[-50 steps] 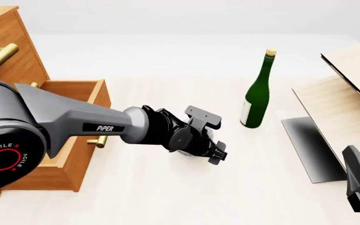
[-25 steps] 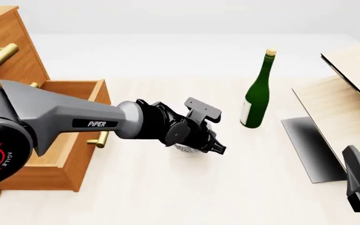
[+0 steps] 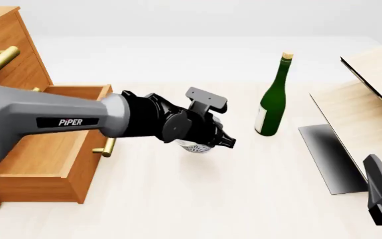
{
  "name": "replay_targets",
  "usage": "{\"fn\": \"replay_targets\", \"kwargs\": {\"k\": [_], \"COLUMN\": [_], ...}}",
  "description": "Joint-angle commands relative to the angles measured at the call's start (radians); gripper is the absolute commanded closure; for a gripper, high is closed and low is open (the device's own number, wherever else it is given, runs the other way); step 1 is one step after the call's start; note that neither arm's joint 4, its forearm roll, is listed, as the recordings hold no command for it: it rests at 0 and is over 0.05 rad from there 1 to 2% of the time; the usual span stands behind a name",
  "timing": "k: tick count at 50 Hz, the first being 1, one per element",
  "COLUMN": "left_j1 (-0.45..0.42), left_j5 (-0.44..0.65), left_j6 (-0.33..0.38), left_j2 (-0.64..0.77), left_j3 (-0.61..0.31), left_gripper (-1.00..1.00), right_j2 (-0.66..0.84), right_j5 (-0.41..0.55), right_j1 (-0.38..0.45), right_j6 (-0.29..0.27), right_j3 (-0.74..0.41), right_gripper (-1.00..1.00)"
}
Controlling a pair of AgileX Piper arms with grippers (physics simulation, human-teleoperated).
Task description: Put the bowl in the bottom drawer of the cabinet.
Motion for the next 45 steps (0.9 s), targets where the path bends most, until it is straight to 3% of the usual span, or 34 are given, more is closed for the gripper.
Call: {"fn": "replay_targets", "kwargs": {"k": [1, 6, 12, 45], "left_j1": [0.021, 0.026, 0.035, 0.101], "left_j5": [0.002, 0.037, -0.008, -0.042], "left_j6": [0.018, 0.017, 0.009, 0.021], "left_j2": [-0.076, -0.124, -0.170, -0.425], "left_j3": [0.001, -0.015, 0.027, 0.187], "left_gripper": [1.00, 1.00, 1.00, 1.00], "right_j2": [0.000, 0.000, 0.000, 0.000], "right_j5": [0.000, 0.000, 0.000, 0.000], "right_j1": [0.000, 0.000, 0.000, 0.000], "right_j6": [0.000, 0.000, 0.000, 0.000], "right_j3": [0.000, 0.000, 0.000, 0.000], "right_gripper": [-1.00, -1.00, -1.00, -1.00]}}
